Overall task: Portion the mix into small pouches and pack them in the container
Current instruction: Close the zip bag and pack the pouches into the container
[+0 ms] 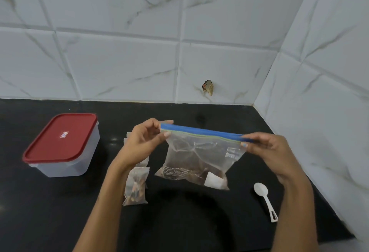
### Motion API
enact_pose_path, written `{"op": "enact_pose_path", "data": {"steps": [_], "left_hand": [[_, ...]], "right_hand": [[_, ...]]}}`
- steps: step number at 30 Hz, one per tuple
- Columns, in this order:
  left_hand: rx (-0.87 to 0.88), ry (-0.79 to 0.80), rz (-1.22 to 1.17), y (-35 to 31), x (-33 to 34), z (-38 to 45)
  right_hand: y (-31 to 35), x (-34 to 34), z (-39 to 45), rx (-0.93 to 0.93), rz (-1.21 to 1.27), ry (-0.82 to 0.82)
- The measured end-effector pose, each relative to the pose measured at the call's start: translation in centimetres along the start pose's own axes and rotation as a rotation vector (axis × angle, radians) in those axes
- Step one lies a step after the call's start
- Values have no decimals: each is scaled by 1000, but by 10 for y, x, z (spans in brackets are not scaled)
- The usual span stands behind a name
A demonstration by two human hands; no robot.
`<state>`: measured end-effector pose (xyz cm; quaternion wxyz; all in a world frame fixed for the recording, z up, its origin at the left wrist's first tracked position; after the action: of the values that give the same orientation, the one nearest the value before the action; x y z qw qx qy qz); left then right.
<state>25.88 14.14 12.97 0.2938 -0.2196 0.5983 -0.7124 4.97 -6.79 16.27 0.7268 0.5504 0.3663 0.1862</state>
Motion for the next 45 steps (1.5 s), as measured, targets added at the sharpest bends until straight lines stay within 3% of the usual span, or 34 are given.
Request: {"op": "enact_pose_path", "data": {"steps": [2, 4, 8, 14, 23, 26, 29, 32, 34, 45], "left_hand": [[-4, 3, -218, 2, 6, -1], [-31, -31, -260, 9, 11, 0], [-28, -133, -146, 23, 23, -1], [30, -179, -24, 31, 28, 0], [22, -166, -210, 42, 29, 1], [22, -165, -216, 48, 28, 0], [26, -143, -223, 49, 28, 0], [28, -162, -260, 48, 27, 2], [23, -179, -277, 49, 25, 3], [53, -142, -65, 49, 18, -2]], "right_hand": [[0, 1, 1, -10, 169, -59], [-9, 5, 2, 51, 339, -110], [-25, 21, 3, 134, 542, -227], [-38, 31, 5, 105, 674, -351], [-52, 21, 4, 202, 589, -522], [-43, 19, 0, 149, 232, -580], [-2, 36, 3, -90, -143, -414], [28, 83, 17, -218, -427, -10], [34, 109, 24, -217, -587, 161], [34, 139, 42, -159, -636, 383]]}}
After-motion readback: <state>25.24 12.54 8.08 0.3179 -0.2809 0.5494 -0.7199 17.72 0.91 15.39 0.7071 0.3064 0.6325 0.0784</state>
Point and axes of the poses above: each hand's wrist, its own z-axis towards the middle knuckle, its own x-axis out of the palm, y = z × x, the point moved 5 cm from there along z, towards the middle knuckle, and after that the axes turned 1 degree about -y, right-handed, at the moved point
